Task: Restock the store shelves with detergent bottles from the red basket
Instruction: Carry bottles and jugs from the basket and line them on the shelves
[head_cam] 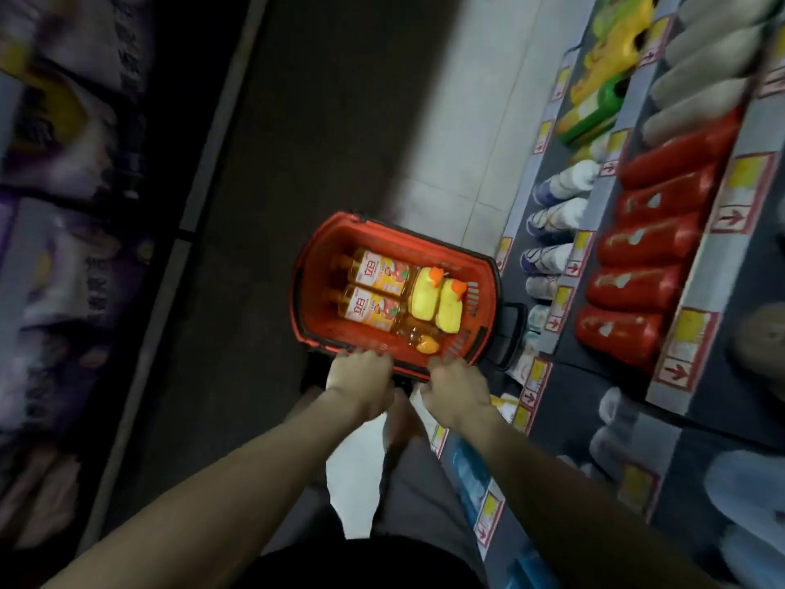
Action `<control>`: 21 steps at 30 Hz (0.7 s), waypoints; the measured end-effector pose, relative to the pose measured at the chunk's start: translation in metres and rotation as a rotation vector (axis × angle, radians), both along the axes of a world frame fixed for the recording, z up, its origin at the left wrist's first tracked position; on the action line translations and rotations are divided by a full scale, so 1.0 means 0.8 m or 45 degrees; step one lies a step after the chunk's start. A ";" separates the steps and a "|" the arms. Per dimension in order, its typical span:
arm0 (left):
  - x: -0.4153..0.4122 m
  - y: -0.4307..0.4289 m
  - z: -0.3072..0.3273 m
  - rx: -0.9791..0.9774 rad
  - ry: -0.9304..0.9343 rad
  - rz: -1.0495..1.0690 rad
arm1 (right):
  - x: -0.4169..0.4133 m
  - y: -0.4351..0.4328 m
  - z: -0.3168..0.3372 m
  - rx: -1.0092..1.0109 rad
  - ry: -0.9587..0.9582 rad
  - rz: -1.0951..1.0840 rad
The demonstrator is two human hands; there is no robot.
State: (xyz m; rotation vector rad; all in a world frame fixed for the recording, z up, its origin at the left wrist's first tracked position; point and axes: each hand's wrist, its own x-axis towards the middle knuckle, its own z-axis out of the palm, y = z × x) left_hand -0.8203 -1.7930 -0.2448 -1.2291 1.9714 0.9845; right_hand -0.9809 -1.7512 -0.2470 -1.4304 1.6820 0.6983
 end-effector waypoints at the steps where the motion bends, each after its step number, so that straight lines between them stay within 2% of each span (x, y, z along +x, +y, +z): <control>1: -0.009 0.002 -0.019 0.002 -0.008 0.022 | -0.007 0.000 -0.019 0.009 -0.005 0.011; 6: -0.043 0.012 -0.123 0.002 -0.055 0.079 | -0.036 0.009 -0.116 0.057 -0.030 -0.003; 13: -0.077 0.032 -0.256 0.124 -0.159 0.049 | -0.074 0.018 -0.243 0.097 -0.031 0.083; 21: -0.114 0.048 -0.355 0.197 -0.116 0.091 | -0.080 0.015 -0.337 0.098 -0.110 0.067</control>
